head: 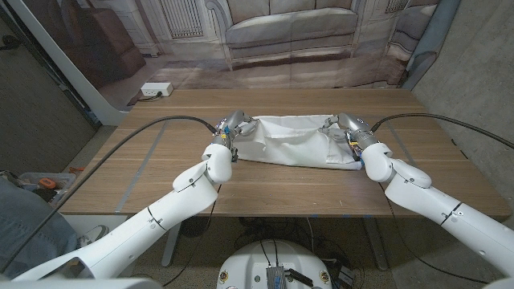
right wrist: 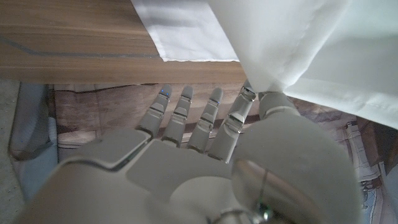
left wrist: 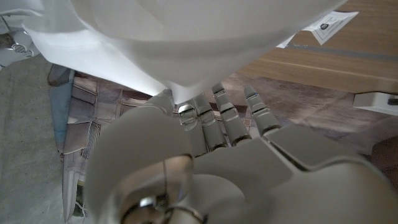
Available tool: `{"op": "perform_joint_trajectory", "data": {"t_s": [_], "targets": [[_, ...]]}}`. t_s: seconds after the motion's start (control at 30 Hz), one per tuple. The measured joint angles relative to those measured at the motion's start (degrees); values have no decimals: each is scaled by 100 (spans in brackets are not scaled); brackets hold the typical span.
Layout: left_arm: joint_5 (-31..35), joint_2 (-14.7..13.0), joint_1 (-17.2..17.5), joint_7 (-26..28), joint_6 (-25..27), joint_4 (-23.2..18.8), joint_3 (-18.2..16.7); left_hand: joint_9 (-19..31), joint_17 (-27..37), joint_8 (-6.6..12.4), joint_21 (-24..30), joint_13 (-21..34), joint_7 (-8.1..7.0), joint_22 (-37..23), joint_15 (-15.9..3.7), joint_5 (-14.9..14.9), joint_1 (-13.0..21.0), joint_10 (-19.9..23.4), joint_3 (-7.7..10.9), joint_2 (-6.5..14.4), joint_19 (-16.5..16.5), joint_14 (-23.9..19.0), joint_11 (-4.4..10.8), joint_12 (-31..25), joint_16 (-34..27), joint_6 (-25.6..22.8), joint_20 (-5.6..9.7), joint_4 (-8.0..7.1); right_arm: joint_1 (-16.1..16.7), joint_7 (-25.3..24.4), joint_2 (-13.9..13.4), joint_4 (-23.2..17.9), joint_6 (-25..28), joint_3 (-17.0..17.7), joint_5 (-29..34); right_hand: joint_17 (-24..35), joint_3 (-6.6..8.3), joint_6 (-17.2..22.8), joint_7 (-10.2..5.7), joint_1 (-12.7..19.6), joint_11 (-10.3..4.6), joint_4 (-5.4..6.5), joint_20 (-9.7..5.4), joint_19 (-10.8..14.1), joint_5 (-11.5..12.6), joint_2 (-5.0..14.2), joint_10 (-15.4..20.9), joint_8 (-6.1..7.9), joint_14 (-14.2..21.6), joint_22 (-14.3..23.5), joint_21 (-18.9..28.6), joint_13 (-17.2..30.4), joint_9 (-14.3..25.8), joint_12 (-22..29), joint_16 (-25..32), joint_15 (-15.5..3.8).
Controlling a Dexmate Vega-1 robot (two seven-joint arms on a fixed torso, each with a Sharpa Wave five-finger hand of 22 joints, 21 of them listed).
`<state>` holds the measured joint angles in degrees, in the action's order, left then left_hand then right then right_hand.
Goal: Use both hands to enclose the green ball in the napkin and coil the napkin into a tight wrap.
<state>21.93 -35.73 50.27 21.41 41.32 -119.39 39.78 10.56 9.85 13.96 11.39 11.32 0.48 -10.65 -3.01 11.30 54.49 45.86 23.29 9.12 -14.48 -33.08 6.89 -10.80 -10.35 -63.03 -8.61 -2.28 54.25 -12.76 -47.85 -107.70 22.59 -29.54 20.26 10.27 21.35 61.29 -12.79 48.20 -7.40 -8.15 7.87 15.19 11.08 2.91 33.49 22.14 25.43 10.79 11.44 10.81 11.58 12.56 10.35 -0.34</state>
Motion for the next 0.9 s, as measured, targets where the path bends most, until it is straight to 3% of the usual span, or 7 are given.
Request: {"op": "perform_joint_trajectory", "data": {"t_s": [0.13, 0.43, 0.9], "targets": [[283, 0, -162, 27, 273, 53, 209, 0, 0, -23, 0, 0, -39, 0, -14, -21, 90, -73, 55, -152, 31, 51, 54, 0, 0, -22, 31, 82, -166, 51, 33, 126, 79, -140, -7, 0, 0, 0, 0, 0, 0, 0, 32, -32, 0, 0, 0, 0, 0, 0, 0, 0, -1, 0, 0, 0], [745, -19, -437, -46, 617, 184, 568, 26, 0, -23, 0, 0, -101, -1, -5, -50, 165, -174, 106, -256, 82, 160, 131, 23, 0, -22, 83, 175, -495, 177, 113, 425, 183, -459, -4, 0, 0, 0, 0, 0, 0, 0, 31, -31, 0, 0, 0, 0, 0, 0, 0, 0, -1, 0, 0, 1], [996, 48, -674, -176, 710, 487, 757, 26, 17, -105, 1, 0, -181, -1, 26, -72, 113, -293, 124, -309, 94, 251, 151, 23, 0, 103, 95, 238, -743, 237, 196, 719, 308, -719, 76, -1, 16, -1, 1, 1, 22, 17, 31, -30, 0, -1, -22, 0, -1, 0, 0, 0, 2, -27, 0, 2]]}}
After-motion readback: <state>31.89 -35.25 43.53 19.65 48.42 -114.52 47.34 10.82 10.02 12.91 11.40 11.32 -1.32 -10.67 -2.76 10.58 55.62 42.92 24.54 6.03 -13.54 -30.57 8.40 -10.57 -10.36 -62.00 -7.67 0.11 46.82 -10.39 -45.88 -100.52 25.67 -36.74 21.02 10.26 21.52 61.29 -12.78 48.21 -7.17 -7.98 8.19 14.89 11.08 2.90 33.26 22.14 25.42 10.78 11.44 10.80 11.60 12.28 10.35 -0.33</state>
